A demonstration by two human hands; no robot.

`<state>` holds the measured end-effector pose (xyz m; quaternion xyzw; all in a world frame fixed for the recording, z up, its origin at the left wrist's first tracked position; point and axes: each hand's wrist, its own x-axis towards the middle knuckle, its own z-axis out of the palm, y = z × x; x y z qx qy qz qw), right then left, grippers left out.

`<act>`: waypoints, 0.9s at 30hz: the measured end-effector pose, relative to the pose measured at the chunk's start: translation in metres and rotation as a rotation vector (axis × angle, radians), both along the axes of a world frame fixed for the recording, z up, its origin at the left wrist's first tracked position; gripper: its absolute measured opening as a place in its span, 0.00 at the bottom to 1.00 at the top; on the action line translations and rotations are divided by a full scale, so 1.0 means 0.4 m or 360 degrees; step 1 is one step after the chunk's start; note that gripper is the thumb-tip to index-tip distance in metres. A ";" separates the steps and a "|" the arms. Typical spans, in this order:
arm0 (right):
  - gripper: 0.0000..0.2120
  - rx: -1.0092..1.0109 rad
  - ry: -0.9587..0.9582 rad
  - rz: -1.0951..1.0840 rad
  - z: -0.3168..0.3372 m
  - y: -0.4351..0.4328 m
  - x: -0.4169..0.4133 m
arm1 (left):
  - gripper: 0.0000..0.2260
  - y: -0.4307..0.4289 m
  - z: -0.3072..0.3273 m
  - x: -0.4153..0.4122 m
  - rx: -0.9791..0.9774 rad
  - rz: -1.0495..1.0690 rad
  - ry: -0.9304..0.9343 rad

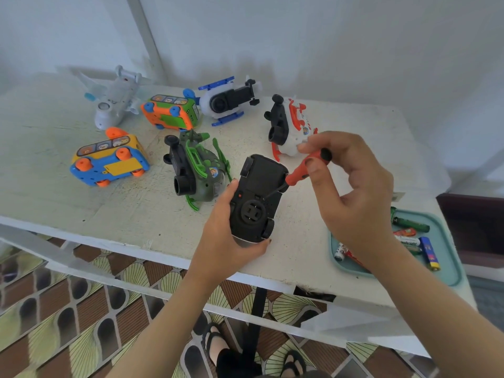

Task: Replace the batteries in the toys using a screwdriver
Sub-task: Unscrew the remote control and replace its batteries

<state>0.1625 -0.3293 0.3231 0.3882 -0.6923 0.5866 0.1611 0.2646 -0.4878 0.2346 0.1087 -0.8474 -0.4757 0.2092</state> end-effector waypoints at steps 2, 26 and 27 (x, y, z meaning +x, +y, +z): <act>0.09 0.0054 0.0021 0.0006 -0.001 0.003 -0.002 | 0.46 0.001 0.001 0.000 0.0004 0.0003 0.0003; 0.13 0.0136 -0.0057 0.0138 0.000 0.031 0.004 | 0.46 -0.003 -0.006 0.000 -0.0034 -0.0031 0.0020; 0.13 0.0126 -0.0024 0.0085 0.002 0.031 0.003 | 0.46 -0.003 -0.005 0.000 -0.0024 -0.0033 0.0019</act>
